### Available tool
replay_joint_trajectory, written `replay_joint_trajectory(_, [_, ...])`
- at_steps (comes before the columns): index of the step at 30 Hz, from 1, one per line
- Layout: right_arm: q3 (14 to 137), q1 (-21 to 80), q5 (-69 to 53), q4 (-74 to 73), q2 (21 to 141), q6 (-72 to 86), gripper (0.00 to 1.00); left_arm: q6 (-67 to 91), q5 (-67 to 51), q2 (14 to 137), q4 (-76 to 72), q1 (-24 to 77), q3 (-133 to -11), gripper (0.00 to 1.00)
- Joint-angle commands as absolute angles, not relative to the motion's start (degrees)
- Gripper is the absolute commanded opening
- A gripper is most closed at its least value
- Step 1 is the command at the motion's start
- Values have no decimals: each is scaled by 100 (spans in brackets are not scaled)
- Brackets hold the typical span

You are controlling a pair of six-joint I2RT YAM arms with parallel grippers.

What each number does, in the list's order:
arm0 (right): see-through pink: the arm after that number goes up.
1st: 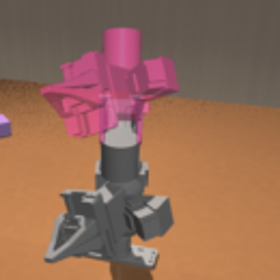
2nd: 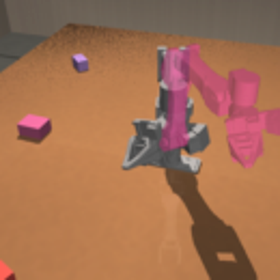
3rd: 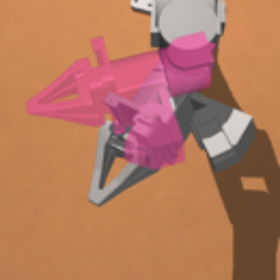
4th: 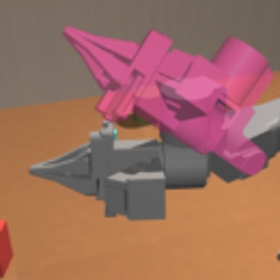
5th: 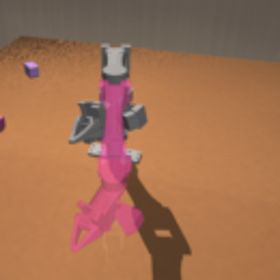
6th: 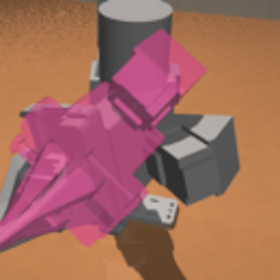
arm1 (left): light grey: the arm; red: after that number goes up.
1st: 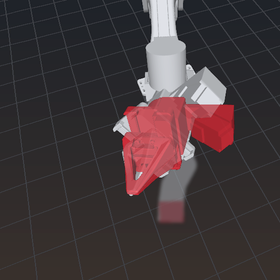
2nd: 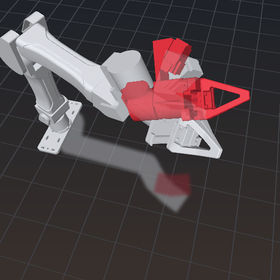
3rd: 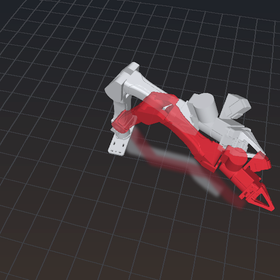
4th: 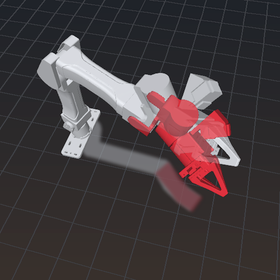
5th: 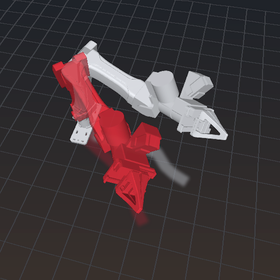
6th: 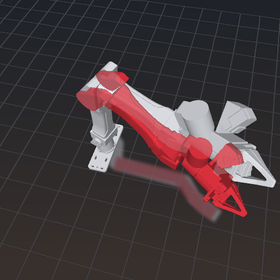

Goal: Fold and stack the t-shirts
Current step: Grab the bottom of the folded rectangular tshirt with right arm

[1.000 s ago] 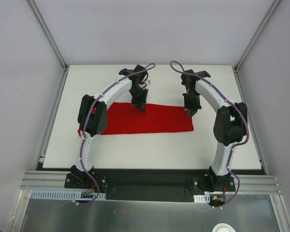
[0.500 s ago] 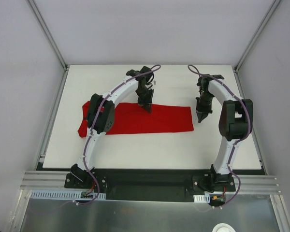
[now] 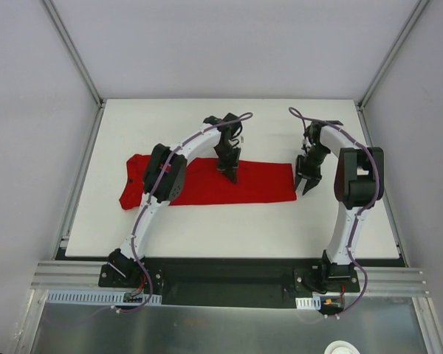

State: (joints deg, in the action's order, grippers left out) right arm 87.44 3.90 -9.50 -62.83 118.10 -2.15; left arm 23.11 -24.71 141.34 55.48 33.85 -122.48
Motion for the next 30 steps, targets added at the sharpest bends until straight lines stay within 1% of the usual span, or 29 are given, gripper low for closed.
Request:
replay_joint_trajectory(1, [8850, 299, -1309, -6398, 11830, -264, 46, 2303, -2602, 14142, 5581, 3472, -12173, 0])
replay_joint_trajectory(2, [8877, 290, -1353, -6407, 11839, -264, 54, 2303, -2575, 14142, 5581, 3472, -12095, 0])
replay_joint_trajectory(3, [8877, 281, -1388, -6416, 11813, -264, 65, 2268, -2593, 14168, 5590, 3472, -12024, 0])
replay_joint_trajectory(4, [8886, 246, -1406, -6425, 11795, -272, 69, 2268, -2558, 14168, 5599, 3472, -11989, 0])
replay_joint_trajectory(5, [8886, 237, -1441, -6451, 11795, -281, 71, 2259, -2497, 14177, 5607, 3489, -11980, 0])
replay_joint_trajectory(6, [8860, 211, -1450, -6416, 11760, -281, 79, 2250, -2479, 14168, 5607, 3489, -12006, 0])
replay_joint_trajectory(9, [8728, 158, -1459, -6381, 11812, -316, 83, 2241, -2356, 14142, 5634, 3489, -12102, 0])
replay_joint_trajectory(16, [8288, 184, -2056, -6012, 12032, -158, 83, 2224, -2197, 14133, 5722, 3480, -12147, 0])
replay_joint_trajectory(19, [8506, 290, -1951, -6082, 12094, -149, 82, 2215, -2171, 14124, 5730, 3489, -12155, 0])
replay_joint_trajectory(21, [8621, 334, -2100, -6143, 12181, -88, 81, 2206, -2162, 14107, 5739, 3480, -12173, 0])
replay_joint_trajectory(23, [9016, 465, -2022, -6327, 12339, -88, 81, 2197, -2153, 14106, 5739, 3480, -12182, 0])
replay_joint_trajectory(27, [9570, 746, -2066, -6425, 12638, -18, 72, 2180, -2127, 14054, 5757, 3472, -12173, 0])
replay_joint_trajectory(28, [9676, 791, -2083, -6451, 12708, -9, 68, 2180, -2118, 14062, 5757, 3472, -12164, 0])
replay_joint_trajectory(29, [9877, 817, -2127, -6477, 12770, -17, 58, 2171, -2101, 14054, 5757, 3472, -12164, 0])
replay_joint_trajectory(30, [9966, 870, -2118, -6565, 12884, -18, 58, 2162, -2109, 14054, 5766, 3480, -12164, 0])
